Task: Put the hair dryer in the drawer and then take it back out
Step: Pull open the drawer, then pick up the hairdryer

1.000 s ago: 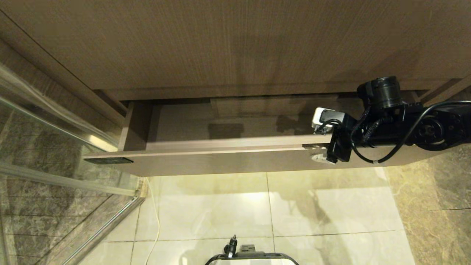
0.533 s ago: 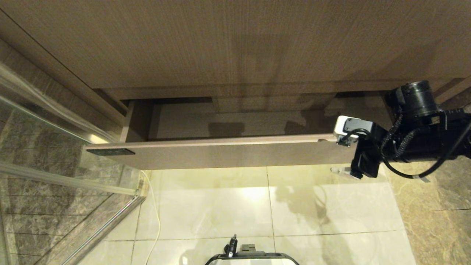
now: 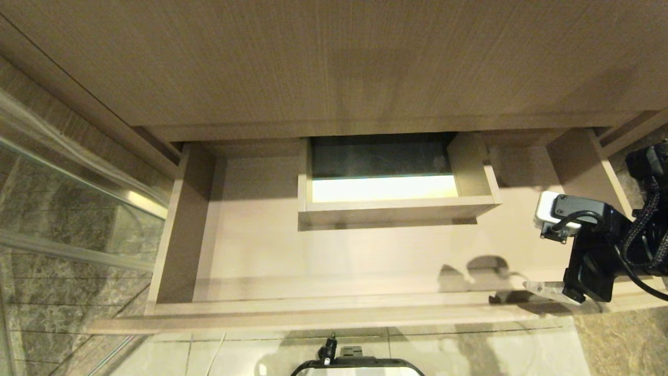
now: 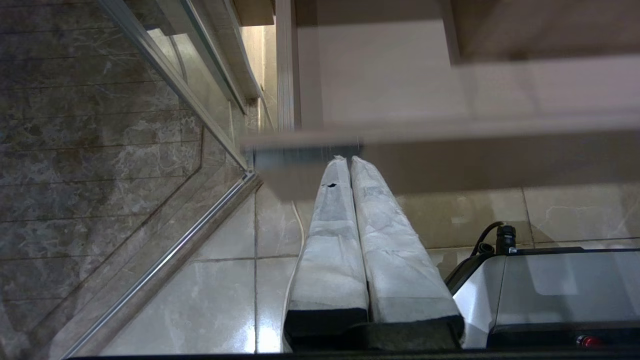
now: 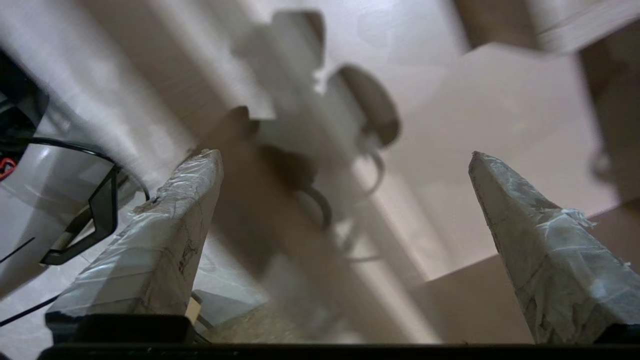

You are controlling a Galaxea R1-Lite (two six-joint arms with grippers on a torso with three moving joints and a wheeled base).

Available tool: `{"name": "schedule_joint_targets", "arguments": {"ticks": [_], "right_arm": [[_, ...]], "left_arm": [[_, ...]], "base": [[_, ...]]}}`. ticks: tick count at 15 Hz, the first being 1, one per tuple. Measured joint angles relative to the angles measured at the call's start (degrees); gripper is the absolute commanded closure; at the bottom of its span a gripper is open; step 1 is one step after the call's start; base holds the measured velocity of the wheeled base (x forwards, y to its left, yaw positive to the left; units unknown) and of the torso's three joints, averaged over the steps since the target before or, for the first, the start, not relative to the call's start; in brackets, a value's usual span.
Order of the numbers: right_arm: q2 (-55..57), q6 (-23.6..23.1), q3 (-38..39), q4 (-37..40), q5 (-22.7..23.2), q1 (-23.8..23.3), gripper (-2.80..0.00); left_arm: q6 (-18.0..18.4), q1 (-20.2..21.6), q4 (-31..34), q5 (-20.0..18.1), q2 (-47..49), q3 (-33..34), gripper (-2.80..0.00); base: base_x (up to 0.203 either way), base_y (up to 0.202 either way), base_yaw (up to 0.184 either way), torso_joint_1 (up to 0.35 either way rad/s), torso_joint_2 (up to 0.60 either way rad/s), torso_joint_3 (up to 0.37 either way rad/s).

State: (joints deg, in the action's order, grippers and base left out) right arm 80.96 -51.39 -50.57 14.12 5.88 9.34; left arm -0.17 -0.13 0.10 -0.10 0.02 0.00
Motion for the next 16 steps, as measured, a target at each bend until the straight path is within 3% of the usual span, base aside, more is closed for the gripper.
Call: {"name": "schedule_joint_targets", "arguments": {"ticks": [5, 6, 13, 16], "right_arm": [[-11.23, 5.34, 2.15, 9.07, 0.99, -5.3, -2.8], [-14.03, 7.33, 2.8, 10.28, 1.1, -6.69, 0.0], [-28.1, 16.8, 8.14, 13.71, 1.08, -8.83, 0.0], [-29.82, 23.06, 4.36, 16.25, 0.87, -8.94, 0.0]], "left_arm": [[0.01, -0.02, -0.01, 0.0, -0.02, 0.0, 0.0], [0.01, -0.06, -0.02, 0.0, 0.0, 0.0, 0.0], [0.01, -0.02, 0.0, 0.01, 0.0, 0.0, 0.0], [0.01, -0.07, 0.0, 0.02, 0.0, 0.0, 0.0]], "base": [[0.0, 0.0, 0.0, 0.0, 0.0, 0.0], [0.0, 0.0, 0.0, 0.0, 0.0, 0.0], [0.0, 0.0, 0.0, 0.0, 0.0, 0.0], [0.0, 0.0, 0.0, 0.0, 0.0, 0.0]]}}
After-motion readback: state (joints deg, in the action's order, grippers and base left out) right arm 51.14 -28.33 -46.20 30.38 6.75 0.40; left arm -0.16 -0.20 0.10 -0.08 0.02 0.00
